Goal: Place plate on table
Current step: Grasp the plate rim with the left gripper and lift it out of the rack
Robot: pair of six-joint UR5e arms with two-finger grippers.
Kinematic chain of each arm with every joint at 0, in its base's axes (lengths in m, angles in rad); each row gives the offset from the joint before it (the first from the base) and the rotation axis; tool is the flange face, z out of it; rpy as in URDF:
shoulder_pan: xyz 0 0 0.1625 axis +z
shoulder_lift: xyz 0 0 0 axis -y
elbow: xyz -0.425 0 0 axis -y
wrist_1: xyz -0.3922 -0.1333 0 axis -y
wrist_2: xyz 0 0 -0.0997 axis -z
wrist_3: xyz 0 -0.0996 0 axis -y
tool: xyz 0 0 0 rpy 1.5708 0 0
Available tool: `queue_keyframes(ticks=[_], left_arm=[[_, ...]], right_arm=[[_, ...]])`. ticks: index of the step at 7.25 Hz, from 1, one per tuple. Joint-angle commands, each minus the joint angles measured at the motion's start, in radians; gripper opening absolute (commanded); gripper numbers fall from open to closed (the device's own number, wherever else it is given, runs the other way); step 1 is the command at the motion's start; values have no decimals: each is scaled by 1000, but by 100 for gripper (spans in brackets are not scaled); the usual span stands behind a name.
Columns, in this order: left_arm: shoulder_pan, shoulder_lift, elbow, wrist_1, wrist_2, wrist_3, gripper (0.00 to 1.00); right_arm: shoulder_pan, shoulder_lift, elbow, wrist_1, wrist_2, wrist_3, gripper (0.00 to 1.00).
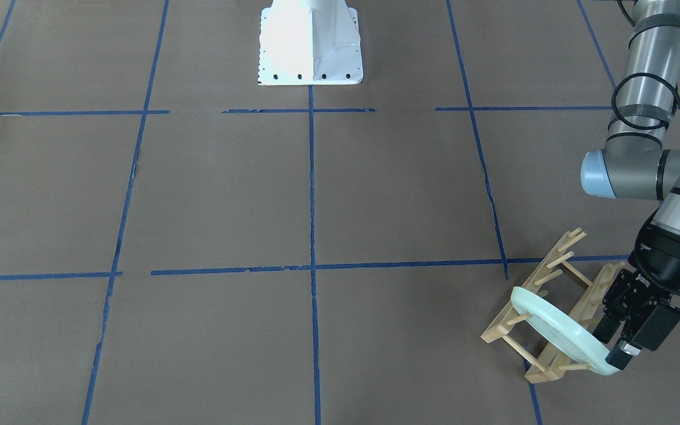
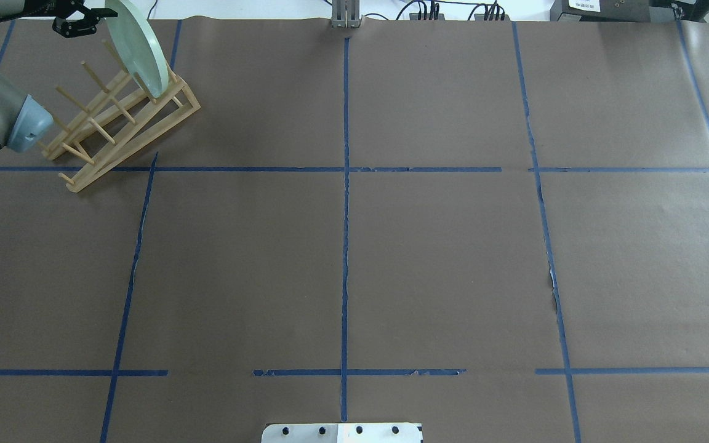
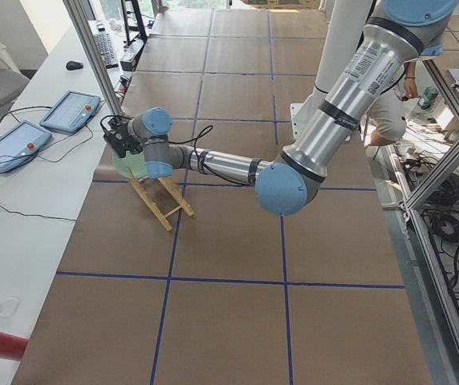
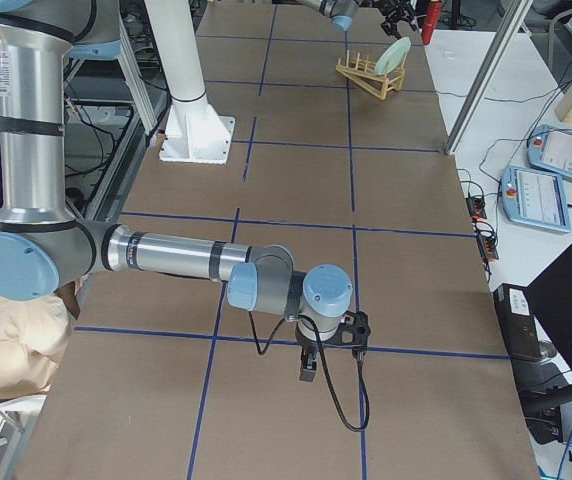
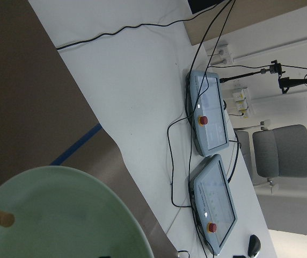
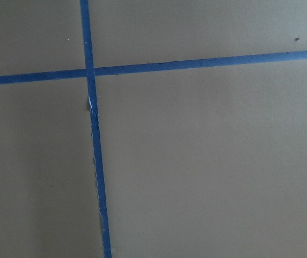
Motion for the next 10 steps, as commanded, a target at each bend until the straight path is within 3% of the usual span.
queue_keyframes(ticks=[1,5,6,7,8,10], left_arm=[[5,-1,-7,-2,2,-6,0],[-50,0,-155,12,-10,-15,0],[-93,0,-212,34,-72,-41,0],[-133,-1,-316,149,-140,-52,0],[-128,-19,-420,355,-172,-37,0],[-57,-88,-499,675,-194,58,0]], right_arm=[[0,0,0,0,0,0,100],[0,0,0,0,0,0,100],[0,0,0,0,0,0,100],[0,0,0,0,0,0,100],[0,0,0,0,0,0,100],[0,0,0,0,0,0,100]])
